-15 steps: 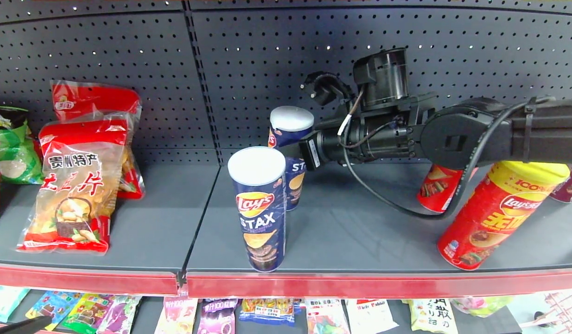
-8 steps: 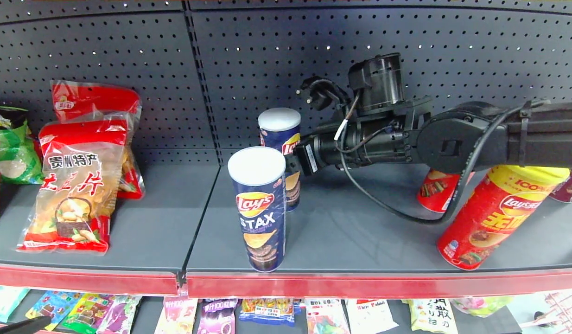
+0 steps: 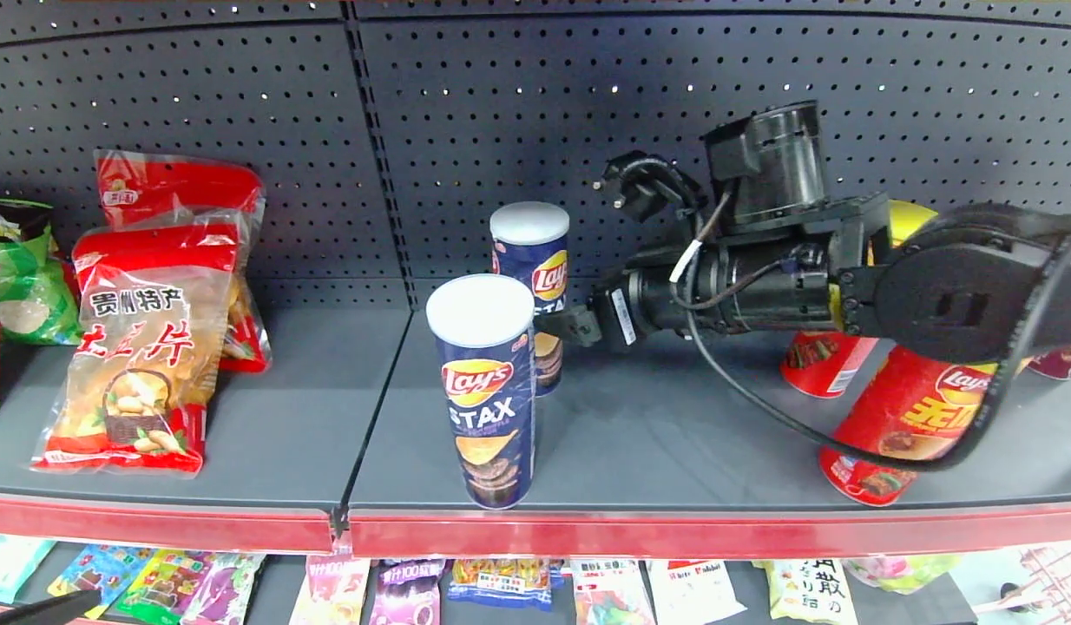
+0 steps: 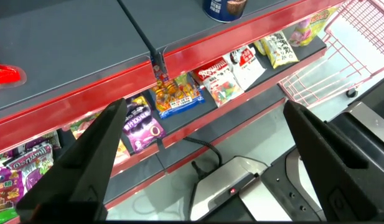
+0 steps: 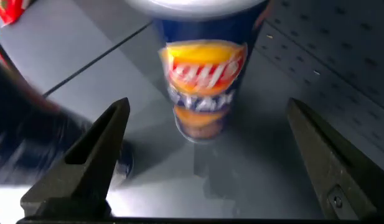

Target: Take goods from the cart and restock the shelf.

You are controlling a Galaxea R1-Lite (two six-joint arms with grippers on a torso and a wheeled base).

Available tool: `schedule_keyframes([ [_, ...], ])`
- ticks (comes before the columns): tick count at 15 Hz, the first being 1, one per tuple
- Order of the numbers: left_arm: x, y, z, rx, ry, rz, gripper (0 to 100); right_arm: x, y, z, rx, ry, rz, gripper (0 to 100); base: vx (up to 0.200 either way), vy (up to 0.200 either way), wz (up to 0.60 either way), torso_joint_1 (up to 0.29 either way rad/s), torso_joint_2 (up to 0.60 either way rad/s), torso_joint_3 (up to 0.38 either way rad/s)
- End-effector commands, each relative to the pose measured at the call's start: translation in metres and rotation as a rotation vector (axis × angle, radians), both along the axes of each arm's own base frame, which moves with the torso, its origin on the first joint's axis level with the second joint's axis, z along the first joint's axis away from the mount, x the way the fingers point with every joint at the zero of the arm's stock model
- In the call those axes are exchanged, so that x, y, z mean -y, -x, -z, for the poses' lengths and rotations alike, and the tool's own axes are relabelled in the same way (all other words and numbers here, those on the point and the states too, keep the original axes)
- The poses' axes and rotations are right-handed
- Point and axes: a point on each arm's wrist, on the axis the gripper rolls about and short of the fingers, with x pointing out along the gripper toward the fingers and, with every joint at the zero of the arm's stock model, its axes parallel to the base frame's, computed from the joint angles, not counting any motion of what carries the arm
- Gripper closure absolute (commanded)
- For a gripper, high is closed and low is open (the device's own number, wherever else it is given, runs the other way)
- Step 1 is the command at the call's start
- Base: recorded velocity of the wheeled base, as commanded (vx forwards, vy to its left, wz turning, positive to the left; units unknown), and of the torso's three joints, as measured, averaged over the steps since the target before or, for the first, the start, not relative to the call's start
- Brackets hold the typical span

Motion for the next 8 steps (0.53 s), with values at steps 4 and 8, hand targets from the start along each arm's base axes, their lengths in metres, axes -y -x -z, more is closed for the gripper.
schedule_keyframes([
  [4,0.006,-0.017,-0.006,-0.055,-0.015,-0.009,0,0.045,0.051,-0.034,0.084,-0.051,0.05,0,0.0,0.0,0.0,0.0,0.0,0.0],
  [8,0.01,-0.028,-0.006,-0.077,-0.02,-0.023,0,0.062,0.08,-0.044,0.114,-0.07,0.033,0,0.0,0.0,0.0,0.0,0.0,0.0],
])
